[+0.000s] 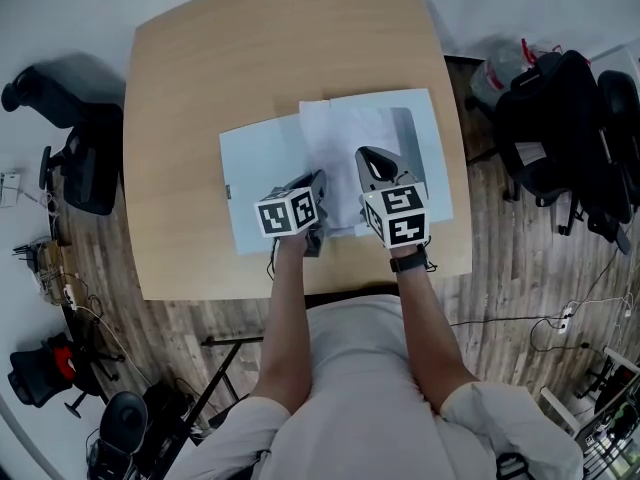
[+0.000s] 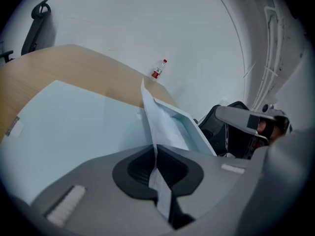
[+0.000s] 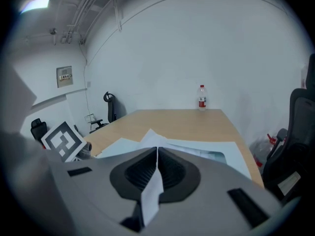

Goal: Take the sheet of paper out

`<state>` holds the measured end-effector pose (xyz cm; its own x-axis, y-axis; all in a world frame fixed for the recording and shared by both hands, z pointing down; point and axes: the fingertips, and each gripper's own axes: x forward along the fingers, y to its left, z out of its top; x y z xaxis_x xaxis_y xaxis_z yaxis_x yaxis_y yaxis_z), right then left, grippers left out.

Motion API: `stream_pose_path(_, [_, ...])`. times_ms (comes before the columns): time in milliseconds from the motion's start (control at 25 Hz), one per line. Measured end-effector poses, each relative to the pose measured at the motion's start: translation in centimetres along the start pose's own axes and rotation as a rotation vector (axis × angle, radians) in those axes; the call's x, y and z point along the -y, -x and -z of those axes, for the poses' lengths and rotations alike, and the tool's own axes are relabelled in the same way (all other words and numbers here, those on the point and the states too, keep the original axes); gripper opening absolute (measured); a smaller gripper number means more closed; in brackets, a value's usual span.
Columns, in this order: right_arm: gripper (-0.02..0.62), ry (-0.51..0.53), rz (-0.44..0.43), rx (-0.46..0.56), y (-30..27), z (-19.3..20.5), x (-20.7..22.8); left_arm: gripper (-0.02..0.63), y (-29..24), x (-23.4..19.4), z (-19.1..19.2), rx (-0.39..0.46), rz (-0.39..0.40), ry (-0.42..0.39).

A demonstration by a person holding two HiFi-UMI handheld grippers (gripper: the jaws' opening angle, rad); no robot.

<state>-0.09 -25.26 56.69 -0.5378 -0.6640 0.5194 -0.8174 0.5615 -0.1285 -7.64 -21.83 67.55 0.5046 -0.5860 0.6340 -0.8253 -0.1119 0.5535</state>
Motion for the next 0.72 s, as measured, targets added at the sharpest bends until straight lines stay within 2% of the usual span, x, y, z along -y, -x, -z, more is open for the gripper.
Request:
stream_pose_path(320, [0.014, 0.033, 0.004, 0.033, 1.3, -1.6, -0.8, 0.011, 2.3, 0.0, -2.0, 0.062, -0.019, -0.027])
stream_pose_path(720, [0.014, 0.058, -0.002, 0.063, 2.5, -2.7, -2.4, 0.011, 4.6, -0.2, -2.9, 0.089, -0.047, -0.061])
